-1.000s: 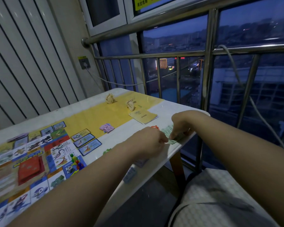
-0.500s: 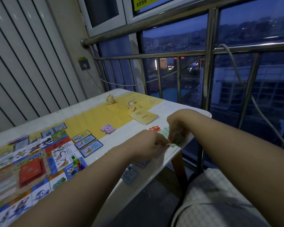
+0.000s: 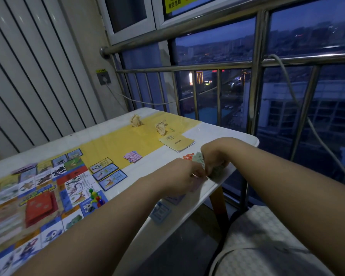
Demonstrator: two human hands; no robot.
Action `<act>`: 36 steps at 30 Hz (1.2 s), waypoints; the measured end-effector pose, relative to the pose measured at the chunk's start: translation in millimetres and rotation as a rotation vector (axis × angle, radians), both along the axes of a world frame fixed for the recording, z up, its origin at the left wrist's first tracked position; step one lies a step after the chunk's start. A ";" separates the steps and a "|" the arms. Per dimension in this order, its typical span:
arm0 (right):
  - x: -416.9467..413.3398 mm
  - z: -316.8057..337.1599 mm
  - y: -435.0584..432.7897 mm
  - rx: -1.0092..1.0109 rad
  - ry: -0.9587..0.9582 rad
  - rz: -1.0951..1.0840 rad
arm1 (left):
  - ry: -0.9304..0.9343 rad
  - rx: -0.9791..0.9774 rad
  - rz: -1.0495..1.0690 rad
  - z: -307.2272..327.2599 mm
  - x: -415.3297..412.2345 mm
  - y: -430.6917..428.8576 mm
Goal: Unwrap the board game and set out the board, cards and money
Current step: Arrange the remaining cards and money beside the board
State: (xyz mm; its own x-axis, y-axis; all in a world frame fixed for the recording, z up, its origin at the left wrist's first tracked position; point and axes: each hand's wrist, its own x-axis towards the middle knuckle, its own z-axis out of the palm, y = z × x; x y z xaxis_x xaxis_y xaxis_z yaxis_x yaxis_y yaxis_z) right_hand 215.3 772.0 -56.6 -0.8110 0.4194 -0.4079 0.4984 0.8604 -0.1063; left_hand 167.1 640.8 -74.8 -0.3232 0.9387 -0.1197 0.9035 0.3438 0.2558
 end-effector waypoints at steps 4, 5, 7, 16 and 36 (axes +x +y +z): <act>1.2 -1.5 -0.3 0.004 0.045 0.010 | -0.001 -0.005 -0.005 -1.8 -2.5 2.3; 1.3 -2.3 0.1 -0.005 0.053 0.010 | -0.002 -0.003 -0.006 -2.4 -3.3 2.5; 1.6 -5.1 1.2 -0.018 0.067 0.013 | -0.007 -0.004 -0.004 -3.8 -4.8 2.5; 28.8 14.4 9.0 -0.493 0.475 -0.168 | -0.243 0.448 0.251 21.2 -8.6 -19.0; 42.1 2.5 -250.6 -0.826 0.970 0.426 | -1.192 1.240 0.550 8.4 62.5 -237.8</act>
State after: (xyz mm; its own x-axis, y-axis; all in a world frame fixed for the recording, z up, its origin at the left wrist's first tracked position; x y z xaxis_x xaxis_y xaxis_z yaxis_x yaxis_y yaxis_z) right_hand 257.4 521.4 -54.1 -0.9194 -0.0245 0.3926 -0.3623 0.4412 -0.8210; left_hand 229.6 402.9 -66.3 -0.8691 0.4805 0.1177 -0.0772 -0.3667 0.9271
